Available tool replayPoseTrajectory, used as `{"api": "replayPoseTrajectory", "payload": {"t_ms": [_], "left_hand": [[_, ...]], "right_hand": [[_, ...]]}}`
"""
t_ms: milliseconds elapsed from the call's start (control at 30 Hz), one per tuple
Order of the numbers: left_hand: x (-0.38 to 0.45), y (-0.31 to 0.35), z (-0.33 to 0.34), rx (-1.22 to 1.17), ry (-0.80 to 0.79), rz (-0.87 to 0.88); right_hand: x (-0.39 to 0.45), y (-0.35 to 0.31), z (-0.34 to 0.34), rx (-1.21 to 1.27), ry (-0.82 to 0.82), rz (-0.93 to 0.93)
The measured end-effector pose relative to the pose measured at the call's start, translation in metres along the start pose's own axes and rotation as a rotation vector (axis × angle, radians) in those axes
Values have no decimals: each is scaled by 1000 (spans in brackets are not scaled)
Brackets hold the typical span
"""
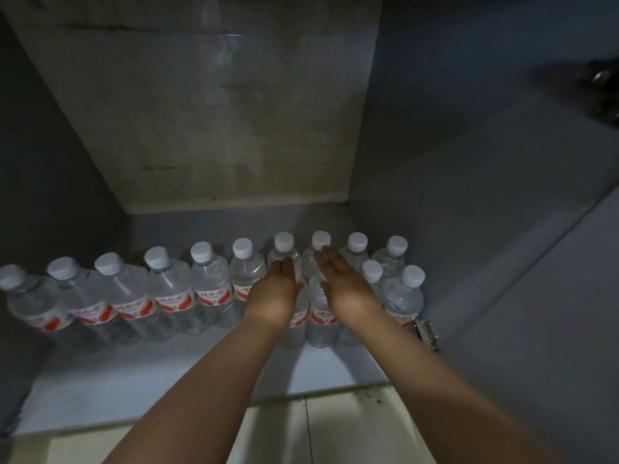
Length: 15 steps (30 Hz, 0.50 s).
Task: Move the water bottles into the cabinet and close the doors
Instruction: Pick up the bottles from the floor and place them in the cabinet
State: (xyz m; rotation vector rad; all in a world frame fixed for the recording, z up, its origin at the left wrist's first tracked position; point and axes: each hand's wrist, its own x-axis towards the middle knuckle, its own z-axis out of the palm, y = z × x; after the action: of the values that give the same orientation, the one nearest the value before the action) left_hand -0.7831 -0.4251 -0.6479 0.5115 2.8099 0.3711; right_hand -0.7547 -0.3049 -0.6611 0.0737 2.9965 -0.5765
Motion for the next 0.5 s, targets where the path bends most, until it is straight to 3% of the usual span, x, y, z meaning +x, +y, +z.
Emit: {"api": "replayPoseTrajectory", "payload": {"t_ms": [267, 400, 500], "left_hand": [[-11, -25, 1, -40, 51, 147], [-30, -54, 1, -13, 185, 40], [-67, -81, -12, 109, 91, -57]], "right_hand": [[-10, 1, 1, -132, 32, -15], [-13, -12, -3, -195, 142, -44], [-26, -39, -9, -355, 93, -42]]}}
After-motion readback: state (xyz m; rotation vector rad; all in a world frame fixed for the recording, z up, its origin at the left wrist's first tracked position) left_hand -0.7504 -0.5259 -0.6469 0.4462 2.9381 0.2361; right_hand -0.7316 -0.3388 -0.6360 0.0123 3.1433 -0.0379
